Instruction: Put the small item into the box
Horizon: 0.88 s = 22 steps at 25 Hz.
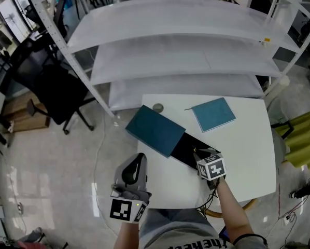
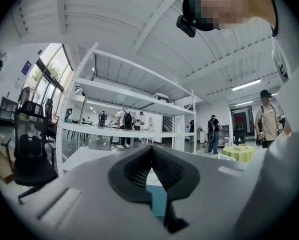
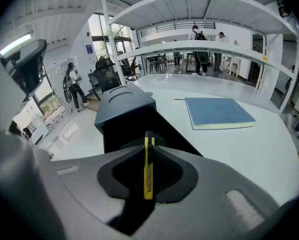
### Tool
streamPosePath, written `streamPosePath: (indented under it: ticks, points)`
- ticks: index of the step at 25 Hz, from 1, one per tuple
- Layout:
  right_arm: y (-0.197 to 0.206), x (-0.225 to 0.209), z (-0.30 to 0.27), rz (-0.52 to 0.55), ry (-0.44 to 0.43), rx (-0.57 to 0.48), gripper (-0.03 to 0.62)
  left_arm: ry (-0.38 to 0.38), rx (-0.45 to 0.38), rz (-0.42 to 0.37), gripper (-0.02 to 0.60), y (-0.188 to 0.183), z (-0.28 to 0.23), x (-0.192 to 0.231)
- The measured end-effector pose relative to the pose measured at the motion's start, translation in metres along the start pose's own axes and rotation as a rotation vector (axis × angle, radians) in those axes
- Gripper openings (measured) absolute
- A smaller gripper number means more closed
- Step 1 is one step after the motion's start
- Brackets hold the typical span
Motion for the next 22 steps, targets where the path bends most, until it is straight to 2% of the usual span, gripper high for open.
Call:
streamPosePath:
  ticks: [13, 22]
  points:
    - [0.003, -0.001, -0.026, 0.017, 0.046, 0.136, 0.058, -0.056, 0.016, 0.007, 0.017, 0.004, 0.012, 0.014]
    - [0.005, -0.004, -0.033, 0.013, 0.07, 0.156, 0.058, -0.072, 0.02, 0.013, 0.017, 0.008, 0.017, 0.021]
Point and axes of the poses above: the fingertips, and each gripper's own axes: z backward along the fingers, x to its left, y out of its underside, the point moved 5 cm from there along z, backward along the fingers, and after that the axes turned 6 degrees about x, right-handed, at the moved point
